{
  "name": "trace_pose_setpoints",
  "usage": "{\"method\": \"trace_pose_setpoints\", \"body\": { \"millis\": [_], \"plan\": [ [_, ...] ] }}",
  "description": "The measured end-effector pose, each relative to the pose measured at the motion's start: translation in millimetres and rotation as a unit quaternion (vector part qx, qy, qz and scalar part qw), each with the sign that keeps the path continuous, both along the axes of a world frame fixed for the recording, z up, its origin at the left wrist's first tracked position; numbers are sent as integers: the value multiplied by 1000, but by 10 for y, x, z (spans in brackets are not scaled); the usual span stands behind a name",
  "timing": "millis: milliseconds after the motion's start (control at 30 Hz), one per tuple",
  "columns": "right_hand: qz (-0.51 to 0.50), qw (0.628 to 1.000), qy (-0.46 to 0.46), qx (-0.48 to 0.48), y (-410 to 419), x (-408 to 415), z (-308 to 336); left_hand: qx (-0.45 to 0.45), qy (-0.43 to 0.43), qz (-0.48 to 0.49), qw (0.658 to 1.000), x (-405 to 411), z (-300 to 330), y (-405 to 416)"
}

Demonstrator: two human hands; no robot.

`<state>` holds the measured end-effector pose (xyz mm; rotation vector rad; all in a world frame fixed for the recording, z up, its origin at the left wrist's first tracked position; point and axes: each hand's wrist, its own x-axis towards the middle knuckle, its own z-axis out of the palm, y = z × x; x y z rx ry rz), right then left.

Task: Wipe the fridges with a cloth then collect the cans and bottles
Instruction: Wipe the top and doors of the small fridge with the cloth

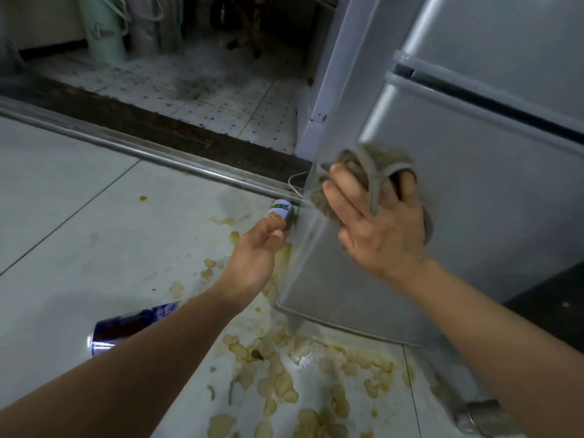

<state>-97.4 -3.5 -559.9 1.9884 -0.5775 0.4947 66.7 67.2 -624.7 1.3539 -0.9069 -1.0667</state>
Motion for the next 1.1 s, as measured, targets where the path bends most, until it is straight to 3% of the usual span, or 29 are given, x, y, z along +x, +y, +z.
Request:
{"method": "trace_pose_setpoints", "body": {
  "millis": [233,400,467,533,667,833,900,1100],
  "plan": [
    [17,992,121,42,-9,100,-898,18,-34,31,999,39,-242,-69],
    [-80,942,309,103,99,88,-1178,21,-46,53,997,58,-232,-37],
    [-82,929,341,119,112,16,-1205,11,-57,54,997,43,-176,7],
    [-76,940,309,123,96,-106,-1060,-6,-62,53,997,-2,-94,54],
    [39,995,80,50,-32,-450,-391,-24,-67,60,996,-142,46,54],
    [76,991,-111,14,-164,-733,-179,-29,-96,28,995,-456,81,-97],
    [66,992,-102,23,-157,-765,-451,-37,-156,37,986,-542,27,-150],
    [39,986,112,116,81,-1150,-1142,-43,-263,117,957,-654,-65,-178]
  ]
}}
